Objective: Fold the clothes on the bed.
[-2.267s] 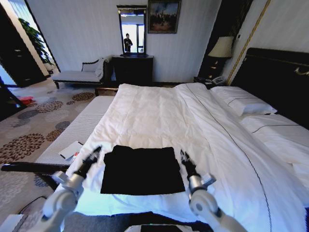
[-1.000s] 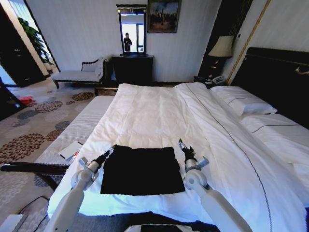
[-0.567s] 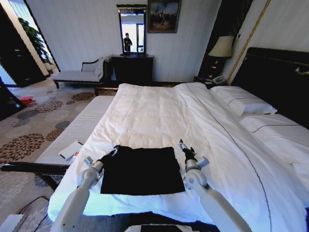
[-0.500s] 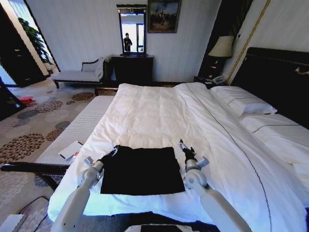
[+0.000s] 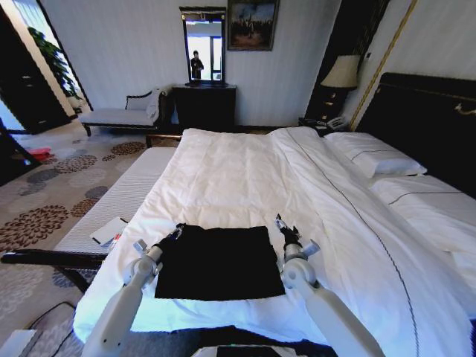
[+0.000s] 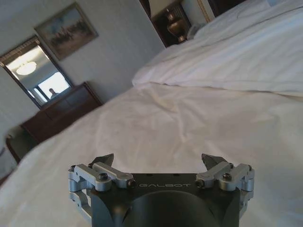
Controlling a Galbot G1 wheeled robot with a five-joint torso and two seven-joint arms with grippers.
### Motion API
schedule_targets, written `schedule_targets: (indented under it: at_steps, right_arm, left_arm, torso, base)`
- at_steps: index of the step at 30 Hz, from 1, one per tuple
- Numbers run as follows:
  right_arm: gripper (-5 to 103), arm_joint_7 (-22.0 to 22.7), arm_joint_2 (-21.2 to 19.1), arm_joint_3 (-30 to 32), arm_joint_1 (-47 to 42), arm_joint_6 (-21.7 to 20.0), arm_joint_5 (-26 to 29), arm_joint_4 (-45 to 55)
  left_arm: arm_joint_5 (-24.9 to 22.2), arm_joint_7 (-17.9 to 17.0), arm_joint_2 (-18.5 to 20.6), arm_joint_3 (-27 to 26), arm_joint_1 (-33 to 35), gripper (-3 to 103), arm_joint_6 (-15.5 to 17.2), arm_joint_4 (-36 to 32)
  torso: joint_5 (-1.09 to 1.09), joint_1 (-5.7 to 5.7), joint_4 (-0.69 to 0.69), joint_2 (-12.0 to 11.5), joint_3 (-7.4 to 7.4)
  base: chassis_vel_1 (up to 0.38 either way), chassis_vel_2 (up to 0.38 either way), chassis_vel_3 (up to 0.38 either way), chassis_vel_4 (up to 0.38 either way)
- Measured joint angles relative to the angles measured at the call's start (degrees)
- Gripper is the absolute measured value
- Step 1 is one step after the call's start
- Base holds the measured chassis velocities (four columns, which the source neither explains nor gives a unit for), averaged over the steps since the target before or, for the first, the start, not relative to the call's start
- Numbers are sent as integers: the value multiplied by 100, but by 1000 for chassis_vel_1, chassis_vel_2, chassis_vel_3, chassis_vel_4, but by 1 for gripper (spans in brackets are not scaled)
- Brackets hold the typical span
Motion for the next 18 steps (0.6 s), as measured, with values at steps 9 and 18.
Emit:
schedule_targets:
  at_steps: [9,18]
  right_arm:
    - [100,281,-220,-215,365,-923,851,-138]
    - [100,-471,-293,-282,543,-1255,1721,-247]
  left_arm:
    - [26,-22,45,-41,14,2,-31,-98]
    - [31,-53,117,-132,26,2,-61,-165]
  torso:
    - [-1,0,0,0,0]
    - [0,0,0,0,0]
  base:
    - [0,0,0,0]
    - [0,0,0,0]
